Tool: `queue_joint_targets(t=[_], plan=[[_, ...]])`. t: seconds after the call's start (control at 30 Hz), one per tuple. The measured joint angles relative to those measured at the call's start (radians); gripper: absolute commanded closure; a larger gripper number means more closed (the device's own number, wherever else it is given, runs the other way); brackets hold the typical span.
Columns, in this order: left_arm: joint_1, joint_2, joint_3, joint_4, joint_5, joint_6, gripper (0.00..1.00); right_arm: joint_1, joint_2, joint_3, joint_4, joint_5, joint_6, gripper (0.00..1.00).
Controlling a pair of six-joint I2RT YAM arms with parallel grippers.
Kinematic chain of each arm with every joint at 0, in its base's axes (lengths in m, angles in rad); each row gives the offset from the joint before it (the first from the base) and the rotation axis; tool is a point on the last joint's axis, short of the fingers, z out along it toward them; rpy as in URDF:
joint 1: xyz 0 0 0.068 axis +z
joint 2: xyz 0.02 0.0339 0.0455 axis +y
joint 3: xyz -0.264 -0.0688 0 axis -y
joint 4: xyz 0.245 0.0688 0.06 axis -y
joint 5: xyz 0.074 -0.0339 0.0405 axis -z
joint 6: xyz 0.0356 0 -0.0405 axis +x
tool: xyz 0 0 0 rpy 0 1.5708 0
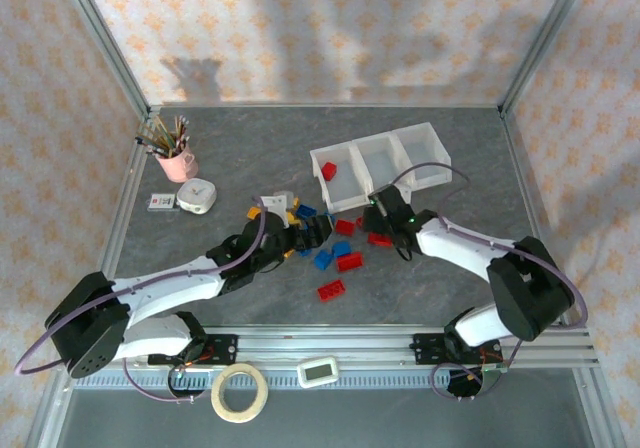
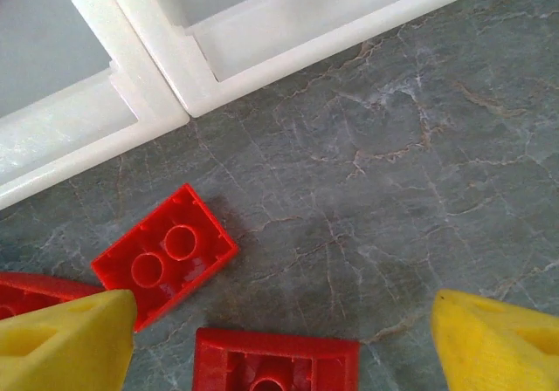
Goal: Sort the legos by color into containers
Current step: Pick up the lego from the center of the table.
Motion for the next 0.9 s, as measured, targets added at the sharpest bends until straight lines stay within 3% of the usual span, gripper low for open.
queue_joint_targets(t=[0.53,0.9], plan=[[-0.005,0.002,-0.002,0.011,-0.045,-0.011,0.01,0.0,0.045,-0.084,0.043,-0.06,0.031,0.13],[-0.005,0.002,-0.004,0.011,-0.053,-0.011,0.01,0.0,0.057,-0.087,0.032,-0.048,0.032,0.29]])
